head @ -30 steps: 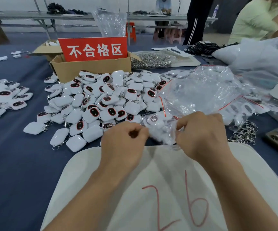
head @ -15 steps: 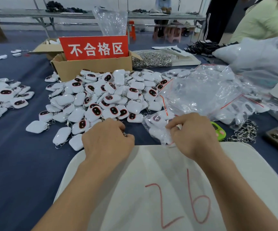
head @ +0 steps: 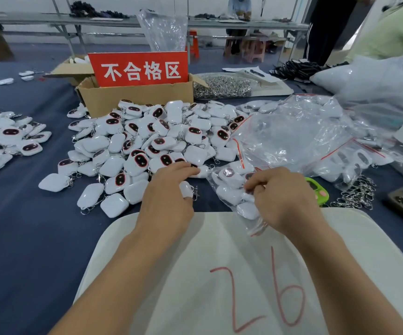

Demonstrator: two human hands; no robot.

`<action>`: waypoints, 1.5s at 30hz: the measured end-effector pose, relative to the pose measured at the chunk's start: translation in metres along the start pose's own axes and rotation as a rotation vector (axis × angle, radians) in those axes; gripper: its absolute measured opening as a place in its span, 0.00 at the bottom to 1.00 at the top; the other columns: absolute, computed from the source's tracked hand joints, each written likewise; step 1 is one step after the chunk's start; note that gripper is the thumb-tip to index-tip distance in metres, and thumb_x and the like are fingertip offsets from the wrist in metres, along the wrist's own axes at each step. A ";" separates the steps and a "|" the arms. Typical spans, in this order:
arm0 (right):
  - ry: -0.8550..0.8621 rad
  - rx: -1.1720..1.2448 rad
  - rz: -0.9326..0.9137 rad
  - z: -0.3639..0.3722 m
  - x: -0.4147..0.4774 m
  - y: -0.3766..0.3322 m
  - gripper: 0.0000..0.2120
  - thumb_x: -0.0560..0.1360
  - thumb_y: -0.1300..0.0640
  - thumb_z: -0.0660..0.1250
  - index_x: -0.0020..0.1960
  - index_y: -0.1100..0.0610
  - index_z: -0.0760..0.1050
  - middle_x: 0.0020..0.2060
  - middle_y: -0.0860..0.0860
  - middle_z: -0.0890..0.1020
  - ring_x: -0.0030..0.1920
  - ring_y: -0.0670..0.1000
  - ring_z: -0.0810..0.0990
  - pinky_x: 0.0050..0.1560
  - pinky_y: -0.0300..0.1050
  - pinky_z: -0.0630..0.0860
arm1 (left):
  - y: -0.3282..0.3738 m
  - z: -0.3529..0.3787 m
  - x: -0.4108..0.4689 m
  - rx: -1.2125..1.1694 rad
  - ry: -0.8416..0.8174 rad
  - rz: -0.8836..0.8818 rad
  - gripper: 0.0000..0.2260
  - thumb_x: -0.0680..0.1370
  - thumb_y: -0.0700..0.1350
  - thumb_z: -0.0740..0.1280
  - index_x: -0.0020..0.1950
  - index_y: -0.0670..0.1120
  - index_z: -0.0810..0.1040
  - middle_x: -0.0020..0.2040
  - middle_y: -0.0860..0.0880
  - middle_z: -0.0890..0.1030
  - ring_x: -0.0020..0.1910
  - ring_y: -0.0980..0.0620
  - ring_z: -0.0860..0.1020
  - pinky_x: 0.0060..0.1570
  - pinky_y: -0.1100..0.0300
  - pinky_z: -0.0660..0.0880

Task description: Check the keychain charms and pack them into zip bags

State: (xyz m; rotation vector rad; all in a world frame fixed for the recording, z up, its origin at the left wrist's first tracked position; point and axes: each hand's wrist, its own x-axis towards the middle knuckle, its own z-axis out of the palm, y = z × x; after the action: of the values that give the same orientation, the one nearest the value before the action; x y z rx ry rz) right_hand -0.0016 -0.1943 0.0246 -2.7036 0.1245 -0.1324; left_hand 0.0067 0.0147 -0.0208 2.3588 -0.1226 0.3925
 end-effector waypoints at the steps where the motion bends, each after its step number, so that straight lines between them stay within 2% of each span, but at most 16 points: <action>1: -0.002 -0.002 0.022 -0.001 0.001 0.001 0.18 0.75 0.59 0.63 0.34 0.38 0.75 0.47 0.44 0.86 0.43 0.53 0.79 0.46 0.44 0.73 | -0.001 0.001 0.000 -0.014 0.012 -0.020 0.28 0.70 0.31 0.72 0.66 0.54 0.82 0.65 0.62 0.74 0.68 0.61 0.69 0.59 0.84 0.53; 5: 0.132 0.111 0.037 0.003 0.001 0.005 0.16 0.74 0.61 0.65 0.38 0.41 0.80 0.45 0.46 0.86 0.42 0.54 0.80 0.44 0.42 0.71 | -0.004 -0.002 0.003 -0.096 0.036 -0.160 0.27 0.69 0.38 0.76 0.65 0.58 0.81 0.55 0.62 0.81 0.56 0.60 0.79 0.50 0.77 0.66; 8: 0.320 0.302 0.012 0.003 0.000 0.005 0.16 0.75 0.63 0.64 0.40 0.44 0.83 0.32 0.42 0.83 0.33 0.46 0.77 0.39 0.41 0.73 | -0.004 -0.003 0.004 -0.178 0.027 -0.202 0.29 0.68 0.39 0.79 0.67 0.56 0.81 0.53 0.60 0.83 0.51 0.69 0.78 0.47 0.81 0.68; 10: 0.445 0.391 -0.059 0.001 -0.004 -0.002 0.15 0.74 0.63 0.64 0.40 0.46 0.84 0.26 0.37 0.78 0.31 0.41 0.76 0.36 0.33 0.70 | 0.000 -0.001 0.003 -0.260 0.051 -0.208 0.30 0.68 0.36 0.79 0.67 0.55 0.81 0.52 0.60 0.83 0.49 0.72 0.78 0.45 0.82 0.68; 12: 0.478 0.491 -0.157 0.004 -0.012 -0.013 0.15 0.74 0.61 0.62 0.42 0.48 0.86 0.27 0.34 0.78 0.32 0.39 0.77 0.35 0.28 0.67 | 0.006 0.001 0.001 -0.348 0.084 -0.201 0.29 0.67 0.34 0.78 0.65 0.55 0.82 0.50 0.61 0.84 0.48 0.73 0.79 0.45 0.81 0.69; 16: 0.188 0.636 -0.239 0.026 -0.025 -0.036 0.16 0.76 0.63 0.65 0.56 0.47 0.84 0.32 0.38 0.81 0.36 0.39 0.81 0.40 0.27 0.71 | 0.017 -0.001 0.002 -0.469 0.110 -0.152 0.25 0.70 0.34 0.76 0.60 0.58 0.82 0.48 0.63 0.86 0.54 0.68 0.81 0.58 0.69 0.77; 18: 0.062 0.623 -0.253 0.037 -0.027 -0.042 0.21 0.78 0.64 0.64 0.64 0.45 0.81 0.43 0.36 0.83 0.48 0.38 0.82 0.50 0.25 0.71 | 0.020 -0.003 0.002 -0.491 0.132 -0.143 0.22 0.71 0.37 0.73 0.57 0.61 0.82 0.50 0.64 0.85 0.58 0.68 0.80 0.63 0.62 0.75; 21: -0.046 0.631 -0.283 0.046 -0.030 -0.047 0.28 0.76 0.66 0.63 0.71 0.44 0.76 0.60 0.40 0.83 0.61 0.42 0.80 0.64 0.35 0.74 | 0.024 -0.002 0.000 -0.589 0.154 -0.201 0.20 0.70 0.38 0.68 0.53 0.62 0.84 0.53 0.65 0.85 0.58 0.67 0.80 0.64 0.57 0.75; 24: -0.082 0.586 -0.323 0.051 -0.033 -0.049 0.33 0.71 0.62 0.67 0.74 0.42 0.72 0.57 0.43 0.84 0.57 0.45 0.81 0.61 0.42 0.77 | 0.028 0.004 -0.003 -0.787 0.059 -0.299 0.25 0.67 0.36 0.64 0.55 0.61 0.86 0.53 0.60 0.86 0.55 0.58 0.84 0.56 0.54 0.81; 27: -0.007 0.587 -0.327 0.053 -0.032 -0.048 0.28 0.74 0.61 0.68 0.71 0.42 0.74 0.53 0.43 0.85 0.52 0.43 0.82 0.56 0.40 0.78 | 0.033 0.002 -0.006 -0.951 -0.056 -0.319 0.27 0.63 0.37 0.63 0.56 0.57 0.86 0.50 0.53 0.87 0.47 0.51 0.84 0.42 0.60 0.80; 31: 0.131 0.779 -0.217 0.052 -0.027 -0.047 0.09 0.83 0.57 0.62 0.56 0.49 0.80 0.43 0.46 0.85 0.45 0.48 0.83 0.49 0.48 0.79 | 0.033 -0.007 -0.004 -1.063 -0.068 -0.298 0.23 0.64 0.38 0.65 0.57 0.47 0.85 0.47 0.47 0.87 0.42 0.50 0.85 0.40 0.56 0.82; 33: 0.094 0.983 -0.127 0.051 -0.025 -0.049 0.09 0.84 0.58 0.61 0.53 0.51 0.80 0.40 0.52 0.86 0.42 0.55 0.85 0.45 0.55 0.83 | 0.033 -0.008 -0.002 -0.975 -0.029 -0.330 0.17 0.66 0.39 0.69 0.53 0.48 0.87 0.45 0.46 0.87 0.42 0.48 0.85 0.47 0.47 0.84; 35: 0.034 1.189 -0.039 0.048 -0.023 -0.051 0.06 0.84 0.60 0.61 0.53 0.53 0.77 0.36 0.58 0.85 0.34 0.55 0.85 0.36 0.49 0.82 | 0.034 -0.006 -0.001 -0.851 0.001 -0.347 0.12 0.70 0.38 0.73 0.48 0.52 0.89 0.41 0.47 0.86 0.40 0.48 0.82 0.52 0.41 0.83; 38: -0.005 1.336 0.061 0.043 -0.020 -0.049 0.06 0.80 0.64 0.67 0.54 0.56 0.73 0.31 0.57 0.84 0.29 0.53 0.82 0.32 0.42 0.79 | 0.035 -0.005 -0.002 -0.780 0.022 -0.338 0.14 0.74 0.36 0.73 0.41 0.56 0.88 0.36 0.50 0.86 0.35 0.52 0.82 0.46 0.52 0.82; 40: -0.006 1.379 0.074 0.041 -0.018 -0.045 0.09 0.76 0.70 0.69 0.52 0.59 0.74 0.30 0.57 0.83 0.29 0.52 0.81 0.33 0.40 0.78 | 0.033 -0.005 -0.001 -0.773 0.021 -0.338 0.09 0.73 0.38 0.75 0.37 0.51 0.87 0.35 0.49 0.86 0.35 0.53 0.82 0.45 0.57 0.79; 45: -0.064 1.422 0.045 0.032 -0.015 -0.042 0.07 0.75 0.67 0.71 0.42 0.57 0.84 0.30 0.54 0.80 0.28 0.49 0.74 0.29 0.37 0.70 | 0.035 -0.007 -0.007 -0.782 -0.070 -0.269 0.08 0.65 0.44 0.74 0.33 0.39 0.80 0.36 0.35 0.82 0.36 0.46 0.79 0.43 0.45 0.78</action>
State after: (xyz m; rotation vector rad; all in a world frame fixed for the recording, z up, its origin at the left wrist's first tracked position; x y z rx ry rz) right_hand -0.0098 -0.1420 0.0122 -1.2833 0.0360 -0.0695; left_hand -0.0086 -0.0059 0.0049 1.5854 0.0129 0.0952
